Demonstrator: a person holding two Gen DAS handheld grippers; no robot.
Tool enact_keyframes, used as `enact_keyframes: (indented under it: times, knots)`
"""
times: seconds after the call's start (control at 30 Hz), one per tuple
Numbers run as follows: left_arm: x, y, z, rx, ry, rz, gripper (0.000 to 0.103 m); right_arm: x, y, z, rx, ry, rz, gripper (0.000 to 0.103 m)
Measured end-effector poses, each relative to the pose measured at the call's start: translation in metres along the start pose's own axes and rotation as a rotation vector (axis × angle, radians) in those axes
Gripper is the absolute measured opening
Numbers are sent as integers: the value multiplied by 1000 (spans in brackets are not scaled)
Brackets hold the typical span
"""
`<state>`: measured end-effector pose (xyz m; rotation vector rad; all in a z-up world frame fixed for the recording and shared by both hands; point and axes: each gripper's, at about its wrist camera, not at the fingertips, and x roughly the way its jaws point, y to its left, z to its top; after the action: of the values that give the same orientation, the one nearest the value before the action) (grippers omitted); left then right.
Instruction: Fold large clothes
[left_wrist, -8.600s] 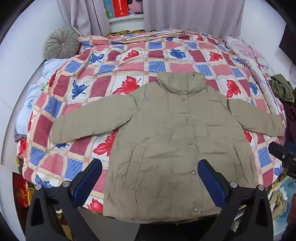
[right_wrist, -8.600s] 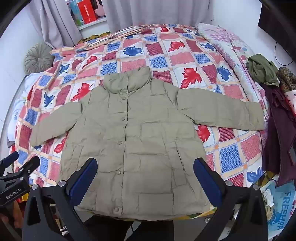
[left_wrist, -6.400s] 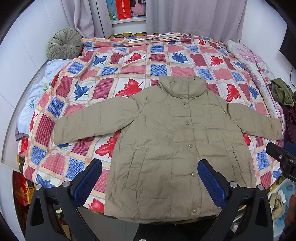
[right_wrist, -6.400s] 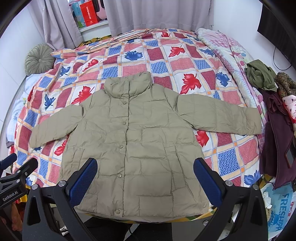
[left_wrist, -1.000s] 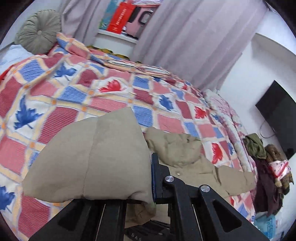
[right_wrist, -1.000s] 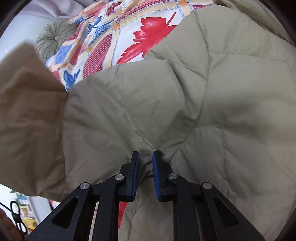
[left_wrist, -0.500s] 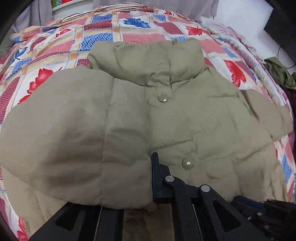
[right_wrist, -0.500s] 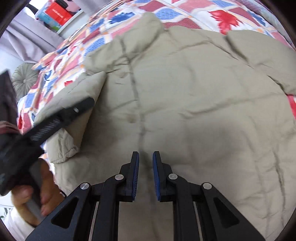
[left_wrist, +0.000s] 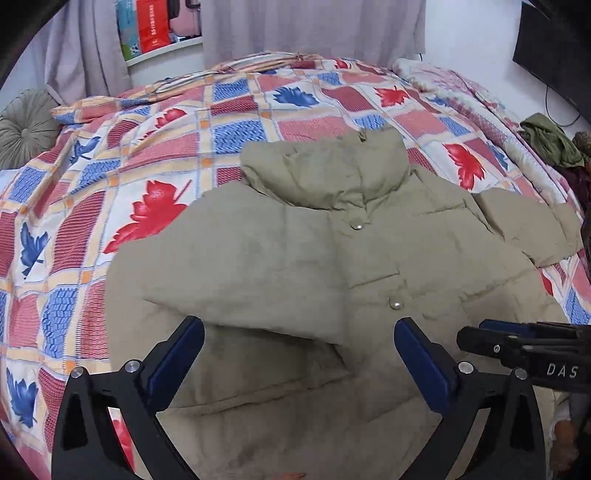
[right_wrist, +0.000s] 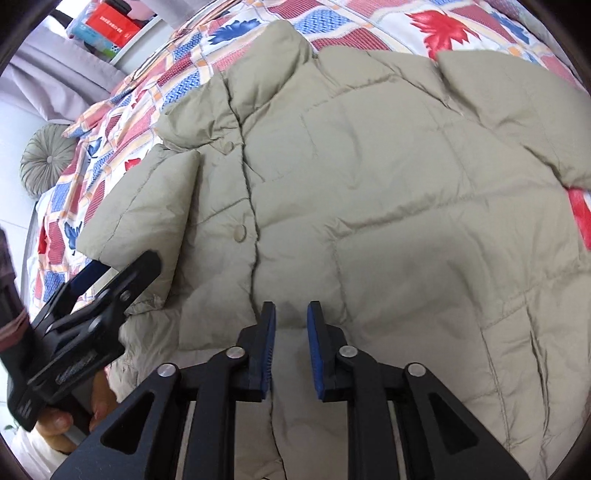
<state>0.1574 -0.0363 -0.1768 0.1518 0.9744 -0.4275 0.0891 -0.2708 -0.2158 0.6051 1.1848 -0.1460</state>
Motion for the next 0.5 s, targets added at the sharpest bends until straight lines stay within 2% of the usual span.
enact_keyframes:
  times: [0.07,0.13,0.17,0.2,0.27,0.33,0.43,0.5]
  knots:
    - [-6,38,5,-79,-16,13,103,-5,11,4,-39,-23,1,52]
    - [-1,89,11,-197,-1,1,103,-9,33,9,-119,-59,-1,56]
    - [4,113,11,-264,12,-10,103,-11,45,10,-166,-76,-2,61]
    - [10,143,8,-355,29,-39,103,-13,59,12,-224,-96,-4,64]
    - [29,189,0,-515,74,-120,103,-13,90,12,-352,-138,-13,84]
    - [51,220,-10,-648,107,-186,102,-10,123,7,-498,-179,-54,84]
    - [84,238,-19,-748,154,-331,102,4,164,-4,-691,-228,-167,83]
    - [101,236,-21,-775,189,-382,85,17,184,-9,-792,-262,-225,83]
